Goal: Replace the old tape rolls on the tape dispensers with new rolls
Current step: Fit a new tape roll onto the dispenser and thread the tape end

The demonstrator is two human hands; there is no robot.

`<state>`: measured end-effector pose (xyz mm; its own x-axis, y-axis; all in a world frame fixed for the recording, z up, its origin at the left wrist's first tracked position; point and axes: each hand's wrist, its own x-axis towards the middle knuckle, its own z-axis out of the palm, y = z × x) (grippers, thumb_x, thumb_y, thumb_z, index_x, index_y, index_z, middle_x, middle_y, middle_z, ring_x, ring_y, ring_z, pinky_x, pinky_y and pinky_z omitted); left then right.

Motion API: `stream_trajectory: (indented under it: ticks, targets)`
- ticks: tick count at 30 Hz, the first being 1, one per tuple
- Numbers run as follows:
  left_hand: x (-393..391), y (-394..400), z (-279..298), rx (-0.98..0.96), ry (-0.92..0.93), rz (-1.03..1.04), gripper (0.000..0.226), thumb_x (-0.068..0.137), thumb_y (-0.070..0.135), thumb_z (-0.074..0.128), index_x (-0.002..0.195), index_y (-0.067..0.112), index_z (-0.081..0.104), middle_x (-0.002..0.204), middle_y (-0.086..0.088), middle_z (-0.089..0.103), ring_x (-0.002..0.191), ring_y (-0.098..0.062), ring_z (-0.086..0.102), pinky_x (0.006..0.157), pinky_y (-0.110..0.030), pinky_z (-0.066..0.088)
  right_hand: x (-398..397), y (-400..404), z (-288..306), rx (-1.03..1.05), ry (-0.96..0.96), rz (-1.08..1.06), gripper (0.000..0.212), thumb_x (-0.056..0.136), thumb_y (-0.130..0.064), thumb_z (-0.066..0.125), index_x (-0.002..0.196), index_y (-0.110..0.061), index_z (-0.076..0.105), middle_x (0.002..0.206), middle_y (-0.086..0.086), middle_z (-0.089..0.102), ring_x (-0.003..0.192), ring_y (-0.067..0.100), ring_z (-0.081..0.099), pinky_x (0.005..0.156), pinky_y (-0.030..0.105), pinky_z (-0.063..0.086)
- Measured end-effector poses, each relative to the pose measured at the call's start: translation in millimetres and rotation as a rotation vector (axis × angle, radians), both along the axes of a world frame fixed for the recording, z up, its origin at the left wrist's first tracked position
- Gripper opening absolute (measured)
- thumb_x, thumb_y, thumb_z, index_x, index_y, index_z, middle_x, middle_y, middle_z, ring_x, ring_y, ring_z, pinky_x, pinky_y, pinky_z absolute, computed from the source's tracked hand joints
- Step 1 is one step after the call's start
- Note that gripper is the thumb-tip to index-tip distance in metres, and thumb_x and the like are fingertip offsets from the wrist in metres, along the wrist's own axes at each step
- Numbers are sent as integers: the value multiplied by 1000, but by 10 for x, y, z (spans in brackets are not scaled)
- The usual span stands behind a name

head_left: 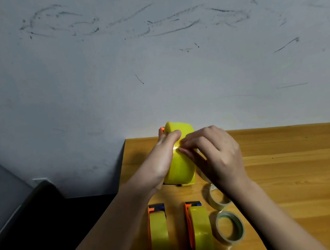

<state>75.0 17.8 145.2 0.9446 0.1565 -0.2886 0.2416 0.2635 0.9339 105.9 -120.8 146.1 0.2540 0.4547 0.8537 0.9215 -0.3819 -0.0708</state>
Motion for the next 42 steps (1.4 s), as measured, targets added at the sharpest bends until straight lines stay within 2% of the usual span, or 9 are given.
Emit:
stream_trajectory:
  ticks: [9,12,15,18,22,27,31,35,42]
  targets:
    - [114,-30,-38,-71,-4,267,85,61,67,56,133,24,37,147,-5,38,133,-25,41,109,-50,34,-90,3,-31,-73,9,-44,7,89,-4,68,83,-2,65,84,10,64,69,28,59,60,38,46]
    - [123,-51,-38,-62,-15,321,95,64,66,54,144,22,26,148,1,33,132,-19,39,111,-45,30,-90,19,4,-112,-20,-91,6,88,-5,68,83,-1,67,86,11,65,68,29,58,60,38,46]
    - [148,-62,-109,-12,-25,317,66,94,47,45,148,18,19,124,13,28,114,-5,33,104,-29,27,-116,67,23,-133,-30,-102,4,87,-1,68,83,-2,67,84,11,64,65,29,55,58,39,45]
    - [163,-45,-132,9,18,349,51,95,45,45,136,15,35,111,0,47,101,-12,46,99,-35,36,-127,103,17,-167,-23,-127,4,86,-1,68,84,-3,66,83,10,63,64,29,53,57,41,45]
    - [152,35,-105,-44,38,326,54,87,52,53,128,18,41,117,-3,52,111,-19,52,102,-41,41,-84,18,79,-201,81,-63,20,95,-24,61,96,-6,70,99,9,65,79,24,61,65,35,49]
    - [185,75,-167,-147,67,262,109,45,74,66,137,22,43,142,-6,46,120,-28,54,101,-49,43,-139,-43,181,133,384,107,18,94,-13,55,104,-7,69,101,2,66,93,11,64,74,26,51]
    - [107,93,-50,-165,76,232,99,54,69,62,140,27,38,135,-9,52,115,-30,57,94,-51,48,-57,-72,308,233,532,46,16,93,-9,56,103,-13,68,93,-5,69,86,6,67,70,28,53]
    - [79,92,-13,-154,2,131,75,73,59,58,139,29,37,129,-10,58,109,-29,62,82,-44,54,109,-34,298,88,638,22,11,90,-20,64,98,-27,69,96,-12,65,87,-1,60,68,18,47]
    - [55,68,41,-206,-45,50,85,69,54,59,145,26,31,126,-7,61,107,-23,65,88,-43,53,160,-29,269,65,676,173,12,84,-34,68,95,-29,71,101,-6,60,96,10,58,69,23,48]
